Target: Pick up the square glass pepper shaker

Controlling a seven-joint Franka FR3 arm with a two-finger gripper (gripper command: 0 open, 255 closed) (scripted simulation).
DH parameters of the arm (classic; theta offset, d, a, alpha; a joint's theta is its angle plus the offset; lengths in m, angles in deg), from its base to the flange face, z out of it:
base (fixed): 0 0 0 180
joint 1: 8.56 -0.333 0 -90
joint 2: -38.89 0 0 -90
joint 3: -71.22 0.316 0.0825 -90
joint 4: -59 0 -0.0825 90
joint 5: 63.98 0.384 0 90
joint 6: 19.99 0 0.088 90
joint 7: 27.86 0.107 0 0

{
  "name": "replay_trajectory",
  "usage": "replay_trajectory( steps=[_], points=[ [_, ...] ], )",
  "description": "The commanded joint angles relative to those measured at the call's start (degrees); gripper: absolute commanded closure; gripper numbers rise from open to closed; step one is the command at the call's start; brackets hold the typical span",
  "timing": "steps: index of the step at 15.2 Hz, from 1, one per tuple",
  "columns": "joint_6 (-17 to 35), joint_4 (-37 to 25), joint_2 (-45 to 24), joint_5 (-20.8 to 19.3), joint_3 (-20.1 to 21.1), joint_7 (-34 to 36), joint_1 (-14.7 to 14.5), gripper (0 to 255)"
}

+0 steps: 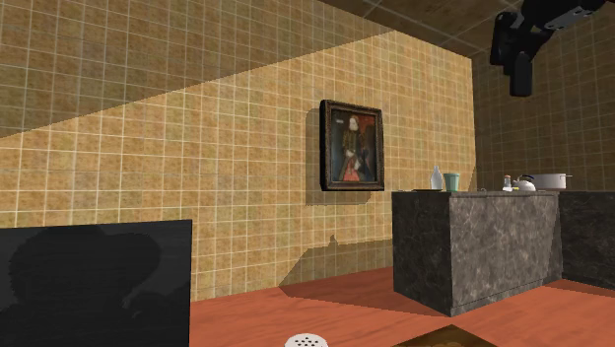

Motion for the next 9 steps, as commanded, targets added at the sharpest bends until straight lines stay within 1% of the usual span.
replay_trajectory(
  steps=[1,5,9],
  points=[
    [0.0,0.0,0.0,0.0,0.0,0.0,0.0,0],
    [6.8,0.5,-6.4,0.3,-0.1,0.0,-0.1,0],
    [13.1,-0.2,-13.6,0.6,-0.1,-0.1,-0.2,0]
  ],
)
